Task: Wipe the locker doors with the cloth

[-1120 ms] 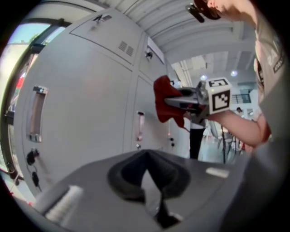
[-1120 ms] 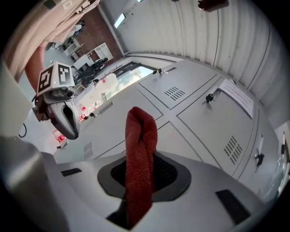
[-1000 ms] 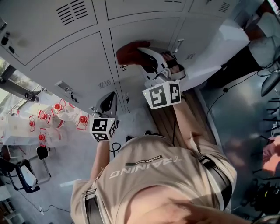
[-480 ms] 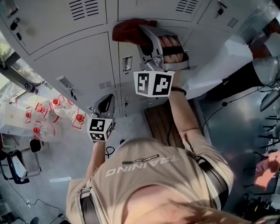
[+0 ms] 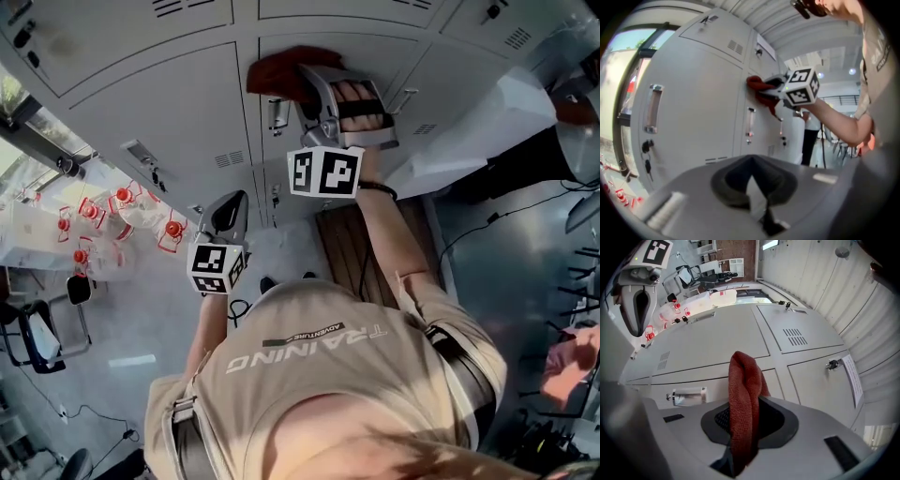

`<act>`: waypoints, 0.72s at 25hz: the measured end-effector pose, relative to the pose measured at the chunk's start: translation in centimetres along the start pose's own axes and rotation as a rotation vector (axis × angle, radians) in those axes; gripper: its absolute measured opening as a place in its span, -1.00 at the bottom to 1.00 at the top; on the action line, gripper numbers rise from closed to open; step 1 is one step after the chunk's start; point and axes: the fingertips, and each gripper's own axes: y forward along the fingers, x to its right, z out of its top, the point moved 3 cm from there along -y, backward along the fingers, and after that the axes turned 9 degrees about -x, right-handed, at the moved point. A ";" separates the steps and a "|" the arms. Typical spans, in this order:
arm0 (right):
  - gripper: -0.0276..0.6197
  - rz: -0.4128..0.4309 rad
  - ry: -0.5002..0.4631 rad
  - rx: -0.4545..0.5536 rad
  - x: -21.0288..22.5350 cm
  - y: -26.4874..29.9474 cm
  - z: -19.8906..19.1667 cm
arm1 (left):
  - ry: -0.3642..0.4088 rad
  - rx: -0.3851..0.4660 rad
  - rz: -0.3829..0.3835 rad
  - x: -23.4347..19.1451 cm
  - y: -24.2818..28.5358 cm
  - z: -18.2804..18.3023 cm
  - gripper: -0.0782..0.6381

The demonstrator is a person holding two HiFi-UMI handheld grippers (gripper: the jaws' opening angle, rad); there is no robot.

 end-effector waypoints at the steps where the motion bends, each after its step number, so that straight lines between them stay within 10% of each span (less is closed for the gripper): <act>1: -0.75 0.029 0.000 -0.005 -1.1 0.0 -0.3 | -0.008 -0.007 0.001 0.1 -0.1 -0.4 -0.76; 18: -0.74 0.400 -0.026 -0.057 -22.6 -0.6 -4.3 | 0.007 -0.031 -0.047 1.2 0.2 -0.9 -0.76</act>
